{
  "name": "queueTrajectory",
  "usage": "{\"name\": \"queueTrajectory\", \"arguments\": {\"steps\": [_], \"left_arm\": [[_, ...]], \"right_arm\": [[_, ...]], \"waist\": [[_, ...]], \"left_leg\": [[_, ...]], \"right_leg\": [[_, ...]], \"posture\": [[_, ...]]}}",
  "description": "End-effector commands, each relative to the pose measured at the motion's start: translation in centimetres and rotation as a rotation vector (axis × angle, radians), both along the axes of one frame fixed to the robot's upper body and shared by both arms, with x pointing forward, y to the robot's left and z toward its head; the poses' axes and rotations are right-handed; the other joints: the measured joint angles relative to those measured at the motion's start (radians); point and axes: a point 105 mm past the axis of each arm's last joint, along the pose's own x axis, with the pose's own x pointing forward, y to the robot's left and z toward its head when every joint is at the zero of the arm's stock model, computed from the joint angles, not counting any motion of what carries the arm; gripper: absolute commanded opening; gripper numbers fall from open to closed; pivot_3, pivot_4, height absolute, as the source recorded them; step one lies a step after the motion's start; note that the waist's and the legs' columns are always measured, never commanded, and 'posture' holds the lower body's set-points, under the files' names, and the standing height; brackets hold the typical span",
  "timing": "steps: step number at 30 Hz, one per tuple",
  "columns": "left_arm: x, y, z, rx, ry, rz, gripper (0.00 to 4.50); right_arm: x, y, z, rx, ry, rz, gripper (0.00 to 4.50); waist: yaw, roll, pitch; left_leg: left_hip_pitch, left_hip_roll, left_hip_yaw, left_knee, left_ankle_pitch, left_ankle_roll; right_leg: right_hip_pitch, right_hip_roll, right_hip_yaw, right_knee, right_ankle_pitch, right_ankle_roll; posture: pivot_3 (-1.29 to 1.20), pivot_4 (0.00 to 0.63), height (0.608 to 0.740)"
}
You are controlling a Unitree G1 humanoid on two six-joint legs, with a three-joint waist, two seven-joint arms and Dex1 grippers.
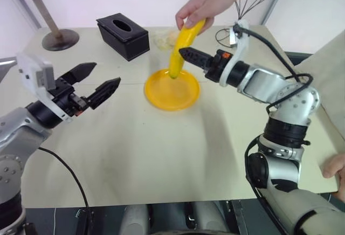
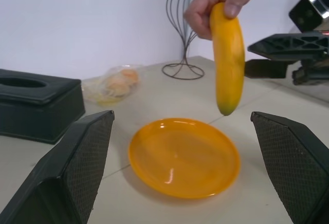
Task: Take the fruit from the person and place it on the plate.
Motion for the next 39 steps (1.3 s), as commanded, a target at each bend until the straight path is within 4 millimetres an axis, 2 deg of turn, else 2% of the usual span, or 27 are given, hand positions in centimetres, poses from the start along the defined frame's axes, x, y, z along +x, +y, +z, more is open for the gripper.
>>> {"name": "queueTrajectory", "arguments": {"steps": [1, 9, 21, 24, 27, 28, 34, 39], "left_arm": [[-0.7, -0.4, 1.0, 0.006, -0.034, -0.027, 4.5], [-0.4, -0.2, 0.6, -0.003, -0.021, -0.003, 4.5], [-0.7, -0.1, 0.4, 0.002, -0.026, 0.042, 4.5], [-0.8, 0.1, 0.4, 0.004, -0.026, 0.053, 4.5], [-0.8, 0.0, 0.5, 0.004, -0.027, 0.053, 4.5], [-0.7, 0.1, 0.5, 0.004, -0.028, 0.054, 4.5], [-0.7, 0.4, 0.5, 0.004, -0.029, 0.063, 4.5], [-0.8, 1.4, 0.2, -0.009, -0.016, 0.109, 4.5]], "right_arm": [[-0.7, 0.8, 2.0, 0.029, -0.065, 0.035, 4.42], [-1.0, 2.0, 2.3, 0.043, -0.071, 0.065, 4.42], [0.9, 2.7, 2.8, 0.04, -0.102, 0.072, 4.42], [1.2, 2.8, 2.7, 0.049, -0.098, 0.065, 3.19], [1.3, 2.7, 2.6, 0.047, -0.097, 0.059, 1.49], [1.4, 2.6, 2.6, 0.046, -0.094, 0.054, 1.3], [1.4, 2.6, 2.6, 0.042, -0.095, 0.049, 1.3], [1.3, 3.4, 0.9, 0.04, -0.05, 0.053, 1.3]], "waist": [[0.0, 0.0, 0.0], [0.001, 0.0, 0.0], [0.0, 0.0, 0.0], [0.0, 0.0, 0.0], [0.0, 0.0, 0.0], [0.0, 0.0, 0.0], [0.0, 0.0, 0.0], [-0.002, 0.0, 0.0]], "left_leg": [[0.0, 0.0, 0.0, 0.0, 0.0, 0.0], [0.0, 0.0, 0.0, 0.0, 0.0, 0.0], [0.0, 0.0, 0.0, -0.001, 0.0, 0.0], [0.0, 0.0, 0.0, -0.001, 0.0, 0.0], [0.0, 0.0, 0.0, -0.001, 0.0, 0.0], [0.0, 0.0, 0.0, -0.001, 0.0, 0.0], [0.0, 0.0, 0.0, -0.002, 0.0, 0.0], [0.0, 0.0, 0.0, -0.002, 0.0, 0.0]], "right_leg": [[0.0, 0.0, 0.0, 0.0, 0.0, 0.0], [0.0, 0.0, 0.0, 0.0, 0.0, 0.0], [0.0, 0.0, 0.0, -0.001, 0.0, 0.0], [0.0, 0.0, 0.0, -0.001, 0.0, 0.0], [0.0, 0.0, 0.0, -0.001, 0.0, 0.0], [0.0, 0.0, 0.0, -0.001, 0.0, 0.0], [0.0, 0.0, 0.0, -0.001, 0.0, 0.0], [-0.001, 0.0, 0.0, -0.002, 0.0, 0.0]], "posture": [[0.0, 0.15, 0.74], [0.0, 0.15, 0.74], [0.0, 0.15, 0.74], [0.0, 0.15, 0.74], [0.0, 0.15, 0.74], [0.0, 0.15, 0.74], [0.0, 0.15, 0.74], [0.0, 0.15, 0.74]]}}
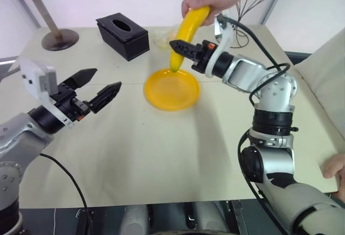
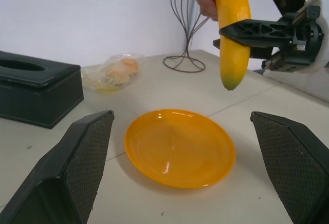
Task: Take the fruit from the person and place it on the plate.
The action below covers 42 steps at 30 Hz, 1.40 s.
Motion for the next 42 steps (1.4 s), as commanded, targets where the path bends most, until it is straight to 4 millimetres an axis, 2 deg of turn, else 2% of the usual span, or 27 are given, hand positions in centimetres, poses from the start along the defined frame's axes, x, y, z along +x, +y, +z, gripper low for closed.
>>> {"name": "queueTrajectory", "arguments": {"steps": [1, 5, 7, 11, 15, 24, 25, 29, 31, 35, 37, 40, 41, 42], "left_arm": [[-0.5, 0.6, 0.7, 0.002, -0.041, 0.031, 4.5], [-0.7, 1.0, 0.8, -0.016, -0.044, 0.065, 4.5], [-1.0, 0.9, 0.6, -0.007, -0.037, 0.068, 4.5], [-1.2, 0.8, 0.6, -0.001, -0.034, 0.07, 4.5], [-1.5, 0.9, 0.8, 0.004, -0.037, 0.087, 4.5], [-1.7, 0.8, 0.7, 0.006, -0.029, 0.094, 4.5], [-1.7, 0.7, 0.7, 0.006, -0.028, 0.094, 4.5], [-1.7, 0.7, 0.7, 0.005, -0.026, 0.091, 4.5], [-1.7, 0.7, 0.7, 0.005, -0.024, 0.084, 4.5], [-1.6, 0.7, 0.6, 0.007, -0.021, 0.081, 4.5], [-1.6, 0.8, 0.6, 0.011, -0.019, 0.081, 4.5], [-1.7, 1.1, 0.6, 0.015, -0.015, 0.084, 4.5], [-1.7, 1.2, 0.5, 0.023, -0.011, 0.082, 4.5], [-1.7, 1.3, 0.4, 0.029, -0.007, 0.081, 4.5]], "right_arm": [[-0.5, 0.9, -0.1, 0.013, -0.02, 0.013, 1.3], [1.0, 2.5, -2.9, 0.044, 0.088, -0.024, 1.3], [1.7, 3.9, -4.5, 0.039, 0.149, -0.021, 1.3], [2.8, 5.5, -6.5, -0.004, 0.181, -0.031, 1.3], [5.1, 5.1, -9.4, -0.064, 0.255, -0.123, 1.3], [6.1, 4.1, -11.8, -0.136, 0.304, -0.182, 1.3], [6.2, 4.0, -11.9, -0.138, 0.306, -0.189, 1.78], [6.1, 4.0, -11.1, -0.115, 0.294, -0.178, 3.77], [6.0, 3.9, -10.4, -0.103, 0.28, -0.168, 4.42], [5.5, 3.1, -8.5, -0.079, 0.239, -0.129, 4.42], [4.7, 1.6, -6.7, -0.087, 0.166, -0.098, 4.42], [2.7, -0.9, -4.2, -0.133, 0.007, -0.037, 4.42], [1.0, -3.1, -2.8, -0.188, -0.118, -0.004, 4.42], [-0.4, -4.2, -2.0, -0.24, -0.197, 0.029, 4.42]], "waist": [[0.0, 0.0, 0.0], [-0.002, 0.0, 0.0], [-0.001, 0.0, 0.0], [0.001, 0.0, 0.0], [0.0, 0.0, 0.0], [-0.002, 0.0, 0.0], [-0.002, 0.0, 0.0], [-0.001, 0.0, 0.0], [-0.001, 0.0, 0.0], [0.0, 0.0, 0.0], [0.004, 0.0, 0.0], [0.009, 0.0, 0.0], [0.008, 0.0, 0.0], [0.011, 0.001, 0.0]], "left_leg": [[0.0, 0.0, 0.0, 0.0, 0.0, 0.0], [0.0, 0.0, 0.0, 0.0, 0.0, 0.0], [0.0, 0.0, 0.0, 0.0, 0.0, 0.0], [-0.001, 0.0, 0.0, 0.0, 0.0, 0.0], [-0.001, 0.0, 0.0, 0.0, 0.0, 0.0], [-0.001, 0.0, 0.0, -0.001, 0.0, 0.0], [-0.001, 0.0, 0.0, -0.001, 0.0, 0.0], [-0.001, 0.0, 0.0, -0.001, 0.0, 0.0], [-0.001, 0.0, 0.0, -0.001, 0.0, 0.0], [-0.001, 0.0, 0.0, -0.001, 0.0, 0.0], [-0.001, 0.0, 0.0, -0.001, 0.0, 0.0], [-0.002, -0.001, 0.0, -0.001, 0.0, 0.0], [-0.002, -0.001, 0.0, -0.001, 0.0, 0.0], [-0.003, -0.001, 0.0, -0.001, 0.0, 0.0]], "right_leg": [[0.0, 0.0, 0.0, 0.0, 0.0, 0.0], [0.0, 0.0, 0.0, -0.001, 0.0, 0.0], [0.0, 0.0, 0.0, -0.001, 0.0, 0.0], [0.0, 0.0, 0.0, -0.001, 0.0, 0.0], [0.0, -0.001, 0.0, -0.001, 0.0, 0.0], [0.0, -0.001, 0.0, -0.002, 0.0, 0.0], [0.0, -0.001, 0.0, -0.002, 0.0, 0.0], [0.0, -0.001, 0.0, -0.002, 0.0, 0.0], [0.0, -0.001, 0.0, -0.002, 0.0, 0.0], [0.0, -0.001, 0.0, -0.002, 0.0, 0.0], [0.0, -0.001, 0.0, -0.003, 0.0, 0.0], [0.0, -0.002, -0.001, -0.005, 0.0, 0.0], [0.0, -0.002, -0.001, -0.005, 0.0, 0.0], [0.0, -0.002, -0.001, -0.006, 0.0, 0.0]], "posture": [[0.0, 0.15, 0.74], [0.0, 0.15, 0.74], [0.0, 0.15, 0.74], [0.0, 0.15, 0.74], [0.0, 0.15, 0.74], [0.0, 0.15, 0.74], [0.0, 0.15, 0.74], [0.0, 0.15, 0.74], [0.0, 0.15, 0.74], [0.0, 0.15, 0.74], [0.0, 0.15, 0.74], [0.0, 0.15, 0.74], [0.0, 0.15, 0.74], [0.0, 0.15, 0.74]]}}
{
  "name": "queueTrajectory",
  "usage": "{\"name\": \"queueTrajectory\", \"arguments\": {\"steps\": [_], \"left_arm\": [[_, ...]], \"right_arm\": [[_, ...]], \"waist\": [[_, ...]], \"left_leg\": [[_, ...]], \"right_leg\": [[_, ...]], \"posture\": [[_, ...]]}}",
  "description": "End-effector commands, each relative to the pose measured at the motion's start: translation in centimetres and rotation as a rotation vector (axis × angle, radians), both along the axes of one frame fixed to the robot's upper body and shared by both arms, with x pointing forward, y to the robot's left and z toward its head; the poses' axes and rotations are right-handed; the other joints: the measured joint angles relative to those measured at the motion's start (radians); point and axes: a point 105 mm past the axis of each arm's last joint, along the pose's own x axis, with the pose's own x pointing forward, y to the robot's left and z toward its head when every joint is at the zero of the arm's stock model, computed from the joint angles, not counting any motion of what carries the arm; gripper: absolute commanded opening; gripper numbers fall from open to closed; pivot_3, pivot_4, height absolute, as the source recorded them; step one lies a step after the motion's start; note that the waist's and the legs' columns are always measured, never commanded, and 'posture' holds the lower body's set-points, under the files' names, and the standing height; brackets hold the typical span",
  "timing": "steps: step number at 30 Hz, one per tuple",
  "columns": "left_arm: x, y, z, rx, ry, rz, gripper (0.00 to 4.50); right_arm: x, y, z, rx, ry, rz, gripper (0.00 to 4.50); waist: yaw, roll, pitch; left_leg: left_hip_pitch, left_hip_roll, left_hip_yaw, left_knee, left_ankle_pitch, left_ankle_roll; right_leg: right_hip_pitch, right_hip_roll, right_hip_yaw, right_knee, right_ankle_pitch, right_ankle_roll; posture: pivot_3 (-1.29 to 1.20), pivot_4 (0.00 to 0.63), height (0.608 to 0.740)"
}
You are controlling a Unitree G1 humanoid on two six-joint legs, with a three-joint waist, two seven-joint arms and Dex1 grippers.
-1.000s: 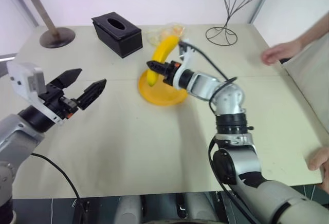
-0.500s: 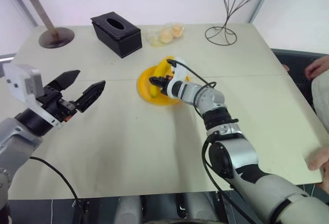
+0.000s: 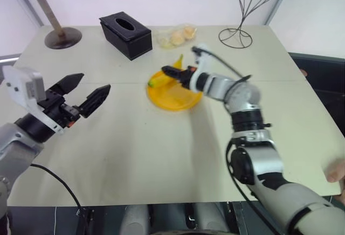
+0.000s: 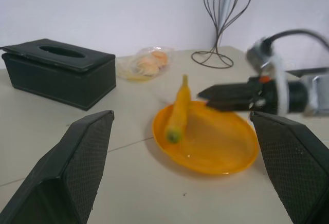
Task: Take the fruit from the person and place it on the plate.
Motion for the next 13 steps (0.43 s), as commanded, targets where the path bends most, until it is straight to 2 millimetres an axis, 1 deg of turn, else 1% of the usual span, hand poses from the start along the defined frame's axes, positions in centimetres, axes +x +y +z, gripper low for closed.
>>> {"name": "queueTrajectory", "arguments": {"steps": [1, 3, 5, 6, 8, 10, 13], "left_arm": [[-0.5, 0.4, 0.8, 0.025, -0.035, -0.002, 4.5], [-0.6, 0.5, 0.8, 0.032, -0.029, -0.005, 4.5], [-0.8, 0.7, 0.6, 0.049, -0.019, -0.012, 4.5], [-0.9, 1.0, 0.7, 0.058, -0.018, -0.005, 4.5], [-1.0, 1.5, 1.0, 0.063, -0.021, 0.006, 4.5], [-1.2, 1.7, 1.2, 0.065, -0.024, 0.007, 4.5], [-1.2, 1.8, 1.3, 0.058, -0.026, 0.012, 4.5]], "right_arm": [[-5.9, -3.3, 4.4, -0.136, -0.304, 0.205, 4.42], [-8.6, -4.6, 4.5, -0.225, -0.373, 0.289, 4.42], [-10.2, -5.7, 4.0, -0.319, -0.386, 0.329, 4.42], [-10.6, -6.3, 3.5, -0.396, -0.387, 0.332, 4.42], [-11.1, -7.0, 3.3, -0.465, -0.387, 0.328, 4.42], [-11.6, -7.1, 3.8, -0.451, -0.402, 0.335, 4.42], [-11.8, -7.2, 3.9, -0.443, -0.411, 0.343, 4.42]], "waist": [[0.009, 0.001, 0.001], [0.01, 0.002, 0.001], [-0.009, 0.002, 0.001], [-0.014, 0.001, 0.002], [-0.025, 0.001, 0.002], [-0.032, 0.001, 0.002], [-0.031, 0.001, 0.002]], "left_leg": [[-0.001, 0.0, -0.001, 0.0, 0.0, 0.0], [-0.003, -0.001, -0.001, 0.0, 0.0, 0.001], [-0.003, 0.0, -0.001, 0.0, -0.001, 0.001], [-0.001, 0.001, 0.0, -0.001, -0.001, 0.001], [0.004, 0.001, -0.001, -0.003, -0.001, 0.001], [0.004, 0.001, -0.002, -0.003, -0.001, 0.001], [0.004, 0.001, -0.001, -0.002, -0.001, 0.001]], "right_leg": [[0.0, 0.0, -0.001, -0.001, 0.0, 0.0], [-0.001, -0.001, -0.002, -0.003, 0.0, 0.0], [-0.001, 0.0, -0.001, -0.003, 0.0, 0.0], [-0.001, 0.002, 0.001, -0.003, 0.0, 0.0], [0.0, 0.004, 0.003, -0.001, 0.0, 0.0], [0.0, 0.005, 0.003, 0.0, 0.0, 0.0], [0.0, 0.005, 0.004, 0.0, 0.0, -0.001]], "posture": [[0.0, 0.15, 0.74], [0.0, 0.15, 0.74], [0.0, 0.15, 0.74], [0.0, 0.15, 0.74], [0.0, 0.15, 0.74], [0.0, 0.15, 0.74], [0.0, 0.15, 0.74]]}}
